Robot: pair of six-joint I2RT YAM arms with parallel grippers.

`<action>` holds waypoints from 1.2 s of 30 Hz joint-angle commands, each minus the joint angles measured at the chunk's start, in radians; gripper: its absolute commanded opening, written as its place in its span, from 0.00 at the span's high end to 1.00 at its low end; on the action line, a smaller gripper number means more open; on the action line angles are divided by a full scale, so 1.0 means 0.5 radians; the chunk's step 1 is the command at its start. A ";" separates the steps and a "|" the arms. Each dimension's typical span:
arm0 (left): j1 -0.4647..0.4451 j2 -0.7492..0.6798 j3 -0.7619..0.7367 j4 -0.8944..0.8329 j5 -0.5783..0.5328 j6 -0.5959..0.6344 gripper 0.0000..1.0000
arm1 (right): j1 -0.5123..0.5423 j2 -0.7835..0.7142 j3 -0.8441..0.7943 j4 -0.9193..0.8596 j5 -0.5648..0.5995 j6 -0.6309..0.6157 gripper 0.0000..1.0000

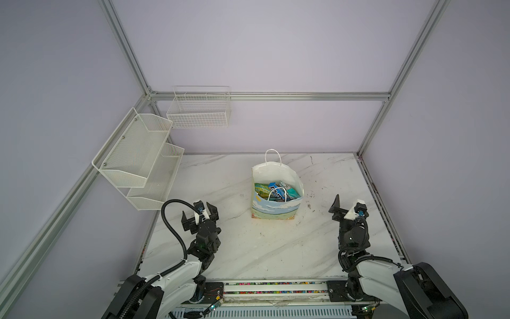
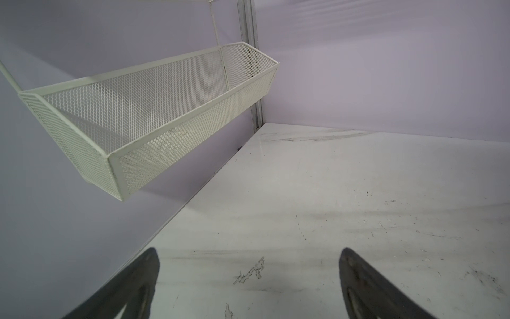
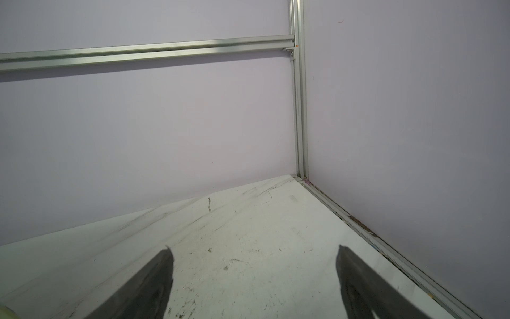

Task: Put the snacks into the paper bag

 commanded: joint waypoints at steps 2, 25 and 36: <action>0.041 0.084 -0.054 0.259 0.047 0.043 0.00 | -0.027 0.158 -0.035 0.344 -0.043 0.004 0.07; 0.152 0.617 -0.055 1.081 0.159 0.214 0.00 | -0.114 0.919 0.112 0.976 -0.053 -0.004 0.06; 0.201 0.680 -0.016 1.090 0.198 0.155 0.00 | -0.177 1.074 0.214 0.976 -0.077 0.039 0.06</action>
